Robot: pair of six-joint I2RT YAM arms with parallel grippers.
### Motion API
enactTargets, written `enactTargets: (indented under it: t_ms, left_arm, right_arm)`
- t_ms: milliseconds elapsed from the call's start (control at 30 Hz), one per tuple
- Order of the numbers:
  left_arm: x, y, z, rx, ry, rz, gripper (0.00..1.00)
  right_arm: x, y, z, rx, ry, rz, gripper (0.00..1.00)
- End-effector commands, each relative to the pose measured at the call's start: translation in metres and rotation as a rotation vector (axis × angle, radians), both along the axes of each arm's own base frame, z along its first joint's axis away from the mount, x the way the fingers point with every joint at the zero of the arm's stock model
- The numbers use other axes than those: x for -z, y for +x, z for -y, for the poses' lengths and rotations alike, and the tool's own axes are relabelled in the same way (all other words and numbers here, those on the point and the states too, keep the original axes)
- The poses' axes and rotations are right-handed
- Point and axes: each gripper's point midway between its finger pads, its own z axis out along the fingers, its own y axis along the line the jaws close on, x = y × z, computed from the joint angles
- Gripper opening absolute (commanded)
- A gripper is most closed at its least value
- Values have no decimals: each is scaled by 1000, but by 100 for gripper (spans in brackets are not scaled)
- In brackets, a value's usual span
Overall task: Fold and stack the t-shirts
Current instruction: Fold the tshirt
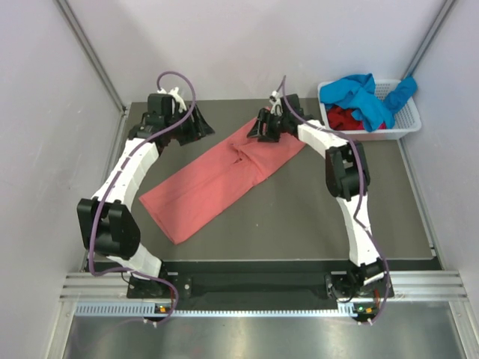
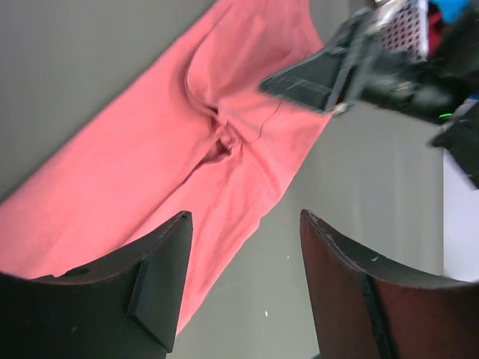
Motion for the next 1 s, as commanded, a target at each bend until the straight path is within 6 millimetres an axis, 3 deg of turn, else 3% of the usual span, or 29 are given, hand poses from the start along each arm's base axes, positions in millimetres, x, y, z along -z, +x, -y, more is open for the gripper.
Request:
enactTargets:
  t_ms: [0,67,133,200,233,267,333,367,400,467,633,967]
  left_arm:
    - [7,4,11,19,-32,28,65]
    - [22,10,28,41,-38,12,65]
    - [24,21,47,49,-49,28,66]
    - [43,33,61,39,-79,-12,66]
    - [40,42,71,44,-100,19,66]
    - [57,49,78,42,-109,-7,66]
    - [61,60,89,26,-141,-9,67]
    - [79,65,93,14,-133,-43,67]
    - [77,70,99,7,-141,-44,67]
    - [97,75,99,-30,-110,-87,67]
    - [126,85,94,-129,-47,-152,67]
    - [144,97,92,-186,-18,-216,61]
  right_arm:
    - [-69,6,31,52,-59,161,62]
    - [-73,10,60,124,-125,159,62]
    - [-70,9,90,174,-198,145,62]
    - [-67,11,115,213,-233,137,60]
    - [-65,6,124,226,-243,127,59]
    - [-65,6,132,240,-248,124,58]
    - [-59,5,153,270,-270,99,56]
    - [-58,4,160,281,-282,89,55]
    - [-56,5,169,297,-307,89,55]
    - [-53,2,177,305,-339,71,55]
    - [-39,4,199,371,-413,18,54]
    - [-19,4,208,405,-460,-56,50]
